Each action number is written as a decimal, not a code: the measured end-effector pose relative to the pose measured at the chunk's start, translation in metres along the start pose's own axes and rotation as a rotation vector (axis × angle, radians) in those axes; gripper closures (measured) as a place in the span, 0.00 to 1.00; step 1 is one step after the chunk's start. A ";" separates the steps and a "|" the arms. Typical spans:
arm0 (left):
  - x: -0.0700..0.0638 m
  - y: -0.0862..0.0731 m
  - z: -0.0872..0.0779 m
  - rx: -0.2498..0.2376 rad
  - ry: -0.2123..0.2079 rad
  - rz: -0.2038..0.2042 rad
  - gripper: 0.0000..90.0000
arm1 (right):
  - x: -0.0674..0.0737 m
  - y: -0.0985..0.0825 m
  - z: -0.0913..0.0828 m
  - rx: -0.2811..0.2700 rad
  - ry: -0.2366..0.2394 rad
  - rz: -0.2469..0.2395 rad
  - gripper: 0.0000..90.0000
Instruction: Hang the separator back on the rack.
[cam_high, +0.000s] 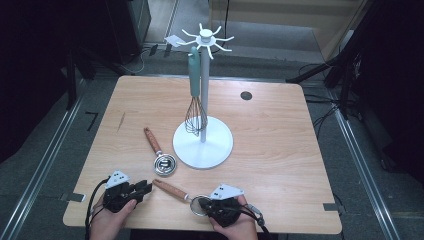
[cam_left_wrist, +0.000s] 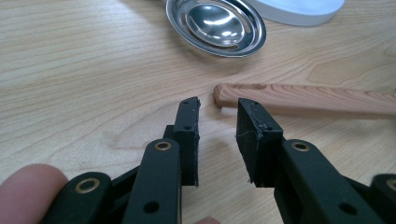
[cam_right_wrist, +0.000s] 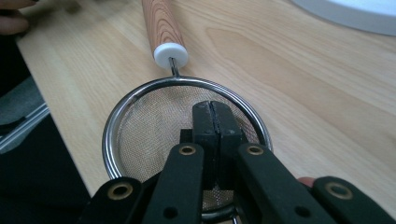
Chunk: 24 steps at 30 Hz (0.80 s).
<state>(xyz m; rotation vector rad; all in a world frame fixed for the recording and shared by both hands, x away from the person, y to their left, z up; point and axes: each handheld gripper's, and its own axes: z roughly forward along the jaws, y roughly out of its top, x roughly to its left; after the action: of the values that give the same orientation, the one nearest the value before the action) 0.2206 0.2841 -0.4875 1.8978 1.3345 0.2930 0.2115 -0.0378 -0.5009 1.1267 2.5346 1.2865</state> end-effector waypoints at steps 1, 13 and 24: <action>0.000 0.000 0.000 -0.001 -0.001 0.000 0.78 | -0.001 0.000 -0.001 -0.002 -0.002 0.004 1.00; -0.002 0.001 0.002 -0.003 -0.015 0.009 0.78 | -0.019 -0.004 -0.013 0.000 -0.044 -0.048 1.00; -0.007 0.004 0.005 -0.006 -0.043 0.020 0.77 | -0.034 -0.008 -0.023 -0.010 -0.073 -0.029 1.00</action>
<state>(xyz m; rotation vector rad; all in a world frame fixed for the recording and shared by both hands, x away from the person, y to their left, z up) 0.2239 0.2753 -0.4864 1.9033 1.2857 0.2642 0.2229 -0.0774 -0.5000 1.1089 2.4802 1.2269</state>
